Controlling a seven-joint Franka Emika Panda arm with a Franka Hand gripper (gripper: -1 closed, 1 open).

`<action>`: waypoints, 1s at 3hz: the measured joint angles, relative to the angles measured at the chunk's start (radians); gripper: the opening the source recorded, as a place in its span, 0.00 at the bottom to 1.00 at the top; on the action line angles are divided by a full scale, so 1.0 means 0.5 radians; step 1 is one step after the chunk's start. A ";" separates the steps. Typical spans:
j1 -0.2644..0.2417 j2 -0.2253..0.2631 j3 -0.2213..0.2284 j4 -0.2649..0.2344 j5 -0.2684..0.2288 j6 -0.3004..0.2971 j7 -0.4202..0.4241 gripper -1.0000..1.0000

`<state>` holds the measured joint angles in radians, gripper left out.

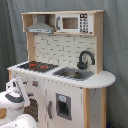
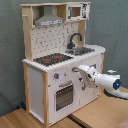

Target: Play with the kitchen

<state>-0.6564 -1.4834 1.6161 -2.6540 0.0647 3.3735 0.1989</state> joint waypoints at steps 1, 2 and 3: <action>0.126 -0.004 -0.003 0.031 0.001 -0.147 0.115 1.00; 0.209 -0.027 0.031 0.044 0.001 -0.262 0.292 1.00; 0.240 -0.042 0.053 0.090 0.001 -0.333 0.483 1.00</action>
<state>-0.5365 -1.5044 1.6427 -2.6092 0.0651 3.2072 0.4404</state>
